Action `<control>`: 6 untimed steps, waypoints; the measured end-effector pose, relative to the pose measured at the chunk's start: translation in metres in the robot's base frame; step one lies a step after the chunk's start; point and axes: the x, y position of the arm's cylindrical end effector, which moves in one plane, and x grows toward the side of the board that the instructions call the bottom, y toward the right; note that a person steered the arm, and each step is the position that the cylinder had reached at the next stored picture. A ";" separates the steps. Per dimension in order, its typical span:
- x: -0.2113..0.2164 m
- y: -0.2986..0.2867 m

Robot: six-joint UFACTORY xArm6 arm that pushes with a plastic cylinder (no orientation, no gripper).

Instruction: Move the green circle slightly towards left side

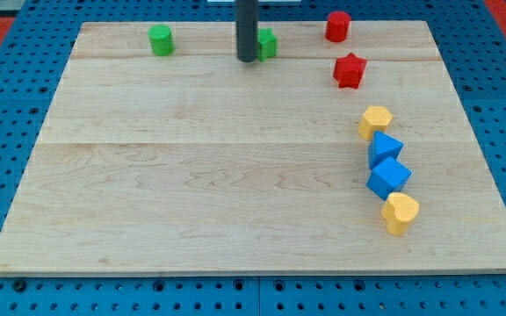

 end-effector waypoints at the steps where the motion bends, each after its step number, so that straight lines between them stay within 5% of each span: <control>1: -0.004 -0.040; 3: -0.062 -0.064; 5: -0.053 -0.126; 6: -0.060 -0.112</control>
